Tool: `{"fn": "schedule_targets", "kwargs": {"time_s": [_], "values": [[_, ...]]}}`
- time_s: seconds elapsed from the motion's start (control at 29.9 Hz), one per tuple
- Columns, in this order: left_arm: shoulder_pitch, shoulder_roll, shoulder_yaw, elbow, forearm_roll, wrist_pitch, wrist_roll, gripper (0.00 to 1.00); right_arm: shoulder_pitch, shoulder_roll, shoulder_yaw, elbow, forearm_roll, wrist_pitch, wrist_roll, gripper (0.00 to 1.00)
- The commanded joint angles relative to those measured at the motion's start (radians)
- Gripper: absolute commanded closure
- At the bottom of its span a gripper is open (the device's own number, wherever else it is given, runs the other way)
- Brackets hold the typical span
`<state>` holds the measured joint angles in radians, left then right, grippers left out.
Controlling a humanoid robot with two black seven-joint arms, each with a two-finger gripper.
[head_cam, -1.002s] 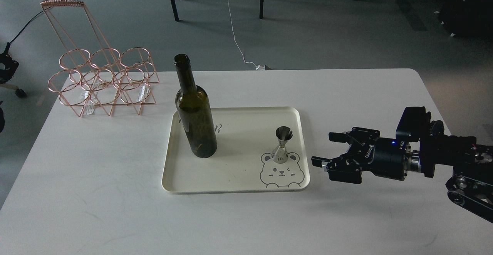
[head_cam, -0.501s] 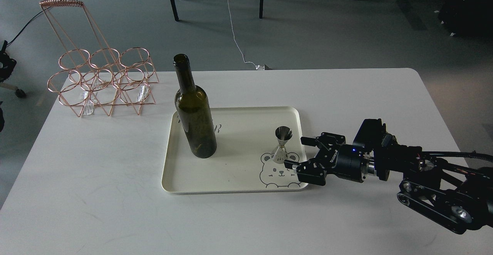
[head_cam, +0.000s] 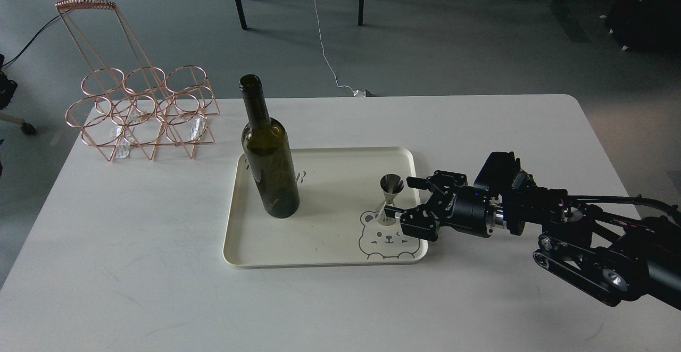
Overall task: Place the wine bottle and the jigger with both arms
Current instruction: 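Reach the right gripper toward the metal jigger on the tray, then close the right gripper around the jigger and lift it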
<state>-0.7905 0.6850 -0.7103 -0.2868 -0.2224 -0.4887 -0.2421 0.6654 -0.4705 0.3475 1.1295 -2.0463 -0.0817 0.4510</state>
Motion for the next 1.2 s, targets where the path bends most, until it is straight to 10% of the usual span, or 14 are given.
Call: {"fn": "schedule_targets", "kwargs": {"time_s": [0.0, 0.5, 0.77, 1.17], "values": [[-0.001, 0.002, 0.000, 0.000, 0.000, 0.000, 0.000, 0.02, 0.017, 0.013, -0.004, -0.023, 0.000, -0.001, 0.000, 0.16], [-0.003, 0.001, 0.000, 0.003, 0.000, 0.000, 0.000, 0.02, 0.042, 0.055, -0.007, -0.060, -0.014, 0.000, -0.002, 0.38], [-0.003, 0.004, 0.002, 0.005, 0.000, 0.000, 0.000, 0.02, 0.062, 0.081, -0.038, -0.108, -0.014, 0.000, -0.003, 0.70], [-0.006, 0.005, 0.000, 0.005, 0.000, 0.000, 0.000, 0.02, 0.083, 0.081, -0.041, -0.103, -0.014, -0.003, -0.002, 0.82]]}}
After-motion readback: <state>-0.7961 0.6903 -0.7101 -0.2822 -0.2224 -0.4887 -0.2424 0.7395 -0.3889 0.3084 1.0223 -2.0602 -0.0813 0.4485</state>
